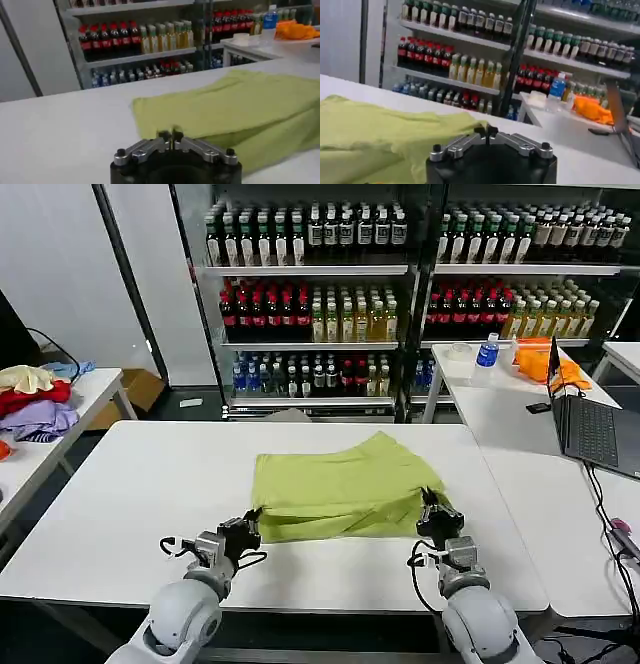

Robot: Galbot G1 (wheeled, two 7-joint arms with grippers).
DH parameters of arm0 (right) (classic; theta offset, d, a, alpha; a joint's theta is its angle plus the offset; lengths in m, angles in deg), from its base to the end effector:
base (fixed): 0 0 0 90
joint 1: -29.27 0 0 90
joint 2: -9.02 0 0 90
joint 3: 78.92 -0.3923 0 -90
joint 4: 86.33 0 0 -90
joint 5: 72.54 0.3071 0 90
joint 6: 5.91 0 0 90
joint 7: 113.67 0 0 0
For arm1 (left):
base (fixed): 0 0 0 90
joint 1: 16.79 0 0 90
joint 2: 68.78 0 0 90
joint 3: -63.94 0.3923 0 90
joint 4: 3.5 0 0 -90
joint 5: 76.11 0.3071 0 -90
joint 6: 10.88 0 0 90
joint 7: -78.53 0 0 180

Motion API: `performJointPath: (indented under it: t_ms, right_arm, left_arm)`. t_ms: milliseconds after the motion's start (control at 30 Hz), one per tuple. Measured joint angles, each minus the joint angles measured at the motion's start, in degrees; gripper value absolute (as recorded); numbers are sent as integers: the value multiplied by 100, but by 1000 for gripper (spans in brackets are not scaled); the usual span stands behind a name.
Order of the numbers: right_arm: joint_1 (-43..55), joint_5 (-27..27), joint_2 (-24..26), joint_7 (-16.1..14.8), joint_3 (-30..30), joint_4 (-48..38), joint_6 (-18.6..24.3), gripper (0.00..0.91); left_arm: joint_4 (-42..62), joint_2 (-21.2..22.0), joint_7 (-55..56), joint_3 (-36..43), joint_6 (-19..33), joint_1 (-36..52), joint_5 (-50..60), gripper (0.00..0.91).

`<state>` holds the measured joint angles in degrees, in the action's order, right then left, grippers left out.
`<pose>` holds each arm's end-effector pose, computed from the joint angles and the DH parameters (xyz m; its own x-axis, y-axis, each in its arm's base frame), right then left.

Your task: Fold and organize the clothes.

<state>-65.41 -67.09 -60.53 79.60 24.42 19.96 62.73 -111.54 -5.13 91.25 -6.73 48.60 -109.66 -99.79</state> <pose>0.2605 -0.0432 -0.3330 -0.9814 0.0036 0.1918 -0.0513 0.9584 -0.2807 0.2597 0.0453 -0.3226 -0.8936 0.1712 0.4149 0.2300 0.9685 0.0957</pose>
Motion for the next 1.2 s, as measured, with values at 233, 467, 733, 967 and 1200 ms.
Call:
performJointPath:
  t_ms: [233, 467, 733, 967, 1200]
  right_arm:
    - [98, -208, -87, 8, 87, -284, 0, 0]
    - [132, -343, -179, 2, 124, -444, -40, 907]
    - [36, -314, -230, -15, 4, -388, 176, 907]
    - [-147, -179, -172, -14, -215, -210, 407, 907]
    - [-387, 203, -74, 72, -554, -61, 295, 907]
  left_arm:
    - [222, 55, 27, 36, 73, 204, 2, 202]
    - [432, 116, 56, 82, 190, 377, 41, 907]
    - [482, 153, 59, 77, 204, 370, 114, 907]
    - [230, 127, 55, -42, 107, 114, 71, 907]
    - [46, 178, 58, -146, 74, -215, 51, 907]
